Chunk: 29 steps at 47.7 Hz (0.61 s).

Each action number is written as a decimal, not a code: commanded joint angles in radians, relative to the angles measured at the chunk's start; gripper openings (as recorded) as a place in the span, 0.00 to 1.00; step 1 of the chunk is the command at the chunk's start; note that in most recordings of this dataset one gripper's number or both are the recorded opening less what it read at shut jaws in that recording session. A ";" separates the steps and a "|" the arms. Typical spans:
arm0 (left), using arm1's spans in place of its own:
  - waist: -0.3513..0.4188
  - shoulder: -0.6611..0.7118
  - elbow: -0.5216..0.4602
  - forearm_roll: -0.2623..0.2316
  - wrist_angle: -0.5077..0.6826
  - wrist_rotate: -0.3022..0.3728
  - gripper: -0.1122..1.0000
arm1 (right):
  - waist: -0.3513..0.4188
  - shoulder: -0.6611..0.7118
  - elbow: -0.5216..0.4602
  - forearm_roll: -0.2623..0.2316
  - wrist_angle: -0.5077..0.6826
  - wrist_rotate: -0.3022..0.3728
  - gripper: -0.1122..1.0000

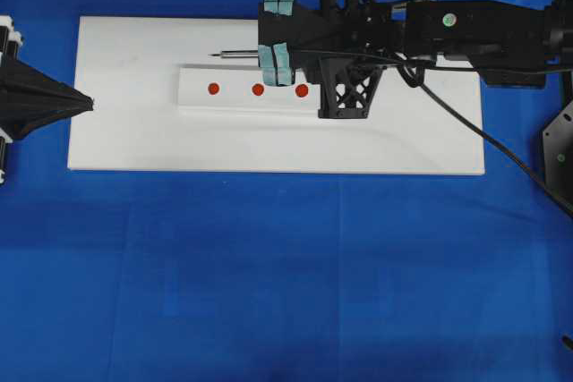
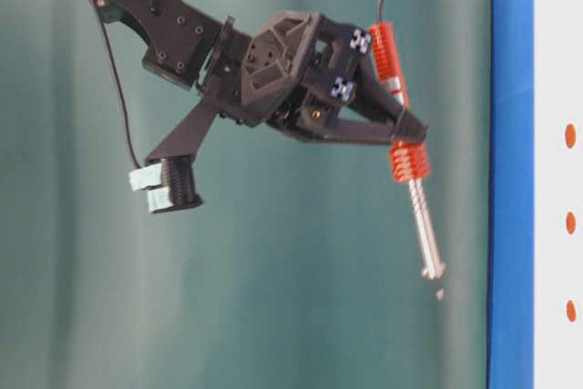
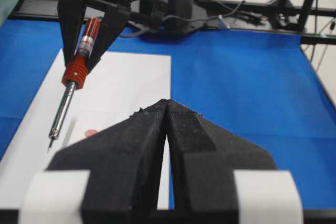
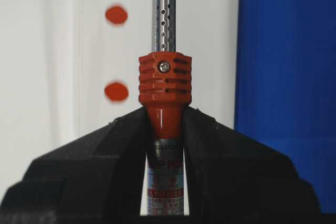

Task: Touch the tip of the soldering iron to the mark.
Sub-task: 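Lower the iron tip with the right gripper onto the left red dot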

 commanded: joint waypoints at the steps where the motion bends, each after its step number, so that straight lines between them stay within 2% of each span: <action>1: 0.000 0.003 -0.011 0.002 -0.006 0.000 0.10 | -0.002 -0.038 -0.028 0.008 0.052 -0.002 0.16; 13: 0.000 0.003 -0.011 0.002 -0.006 0.000 0.10 | 0.008 -0.040 -0.028 0.040 0.175 -0.026 0.16; 18: 0.000 0.003 -0.011 0.002 -0.006 0.000 0.10 | 0.009 -0.038 -0.028 0.060 0.181 -0.043 0.16; 29: 0.000 0.003 -0.011 0.002 -0.006 -0.002 0.10 | 0.009 -0.038 -0.028 0.061 0.141 -0.044 0.16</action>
